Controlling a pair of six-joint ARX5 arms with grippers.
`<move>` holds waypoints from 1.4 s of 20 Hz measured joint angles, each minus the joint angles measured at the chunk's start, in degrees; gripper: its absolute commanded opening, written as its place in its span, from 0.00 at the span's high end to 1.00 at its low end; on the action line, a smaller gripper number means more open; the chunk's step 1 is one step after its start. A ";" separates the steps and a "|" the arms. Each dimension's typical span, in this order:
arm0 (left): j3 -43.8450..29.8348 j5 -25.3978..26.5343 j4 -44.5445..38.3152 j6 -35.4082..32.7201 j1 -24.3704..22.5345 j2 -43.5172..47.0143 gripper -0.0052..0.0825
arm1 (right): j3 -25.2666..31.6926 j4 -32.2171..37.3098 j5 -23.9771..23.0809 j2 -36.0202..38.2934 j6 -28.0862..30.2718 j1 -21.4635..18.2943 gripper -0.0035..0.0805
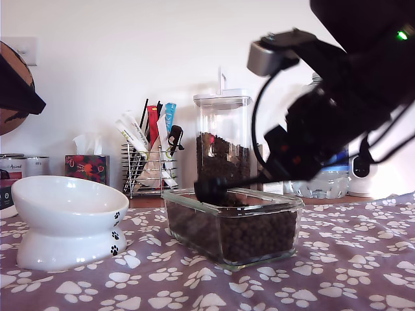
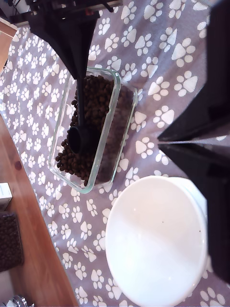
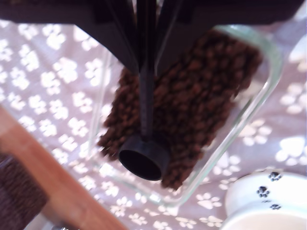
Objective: Measure one spoon of cat food and pour it into the food bowl
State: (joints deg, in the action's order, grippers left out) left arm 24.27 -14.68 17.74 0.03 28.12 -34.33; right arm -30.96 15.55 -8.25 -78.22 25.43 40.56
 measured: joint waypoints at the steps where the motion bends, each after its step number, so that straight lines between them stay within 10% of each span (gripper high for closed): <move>1: 0.00 0.00 0.00 0.00 0.00 0.00 0.96 | -0.79 -0.92 -0.68 0.07 1.31 0.11 0.97; 8: 0.00 0.00 0.02 0.00 0.00 0.00 0.96 | -2.86 -11.43 -4.17 0.33 4.13 1.97 0.97; 15: 0.00 0.00 0.00 0.00 0.00 0.00 0.96 | -9.94 -22.08 2.21 1.22 -25.53 -0.50 0.97; 28: 0.00 0.00 0.00 0.00 0.00 0.00 0.96 | -9.94 -16.81 34.88 1.22 -74.97 -16.65 0.97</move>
State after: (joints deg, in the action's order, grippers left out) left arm 24.27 -14.68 17.74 0.03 28.12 -34.33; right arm -40.91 -1.26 26.63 -76.99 -49.54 23.90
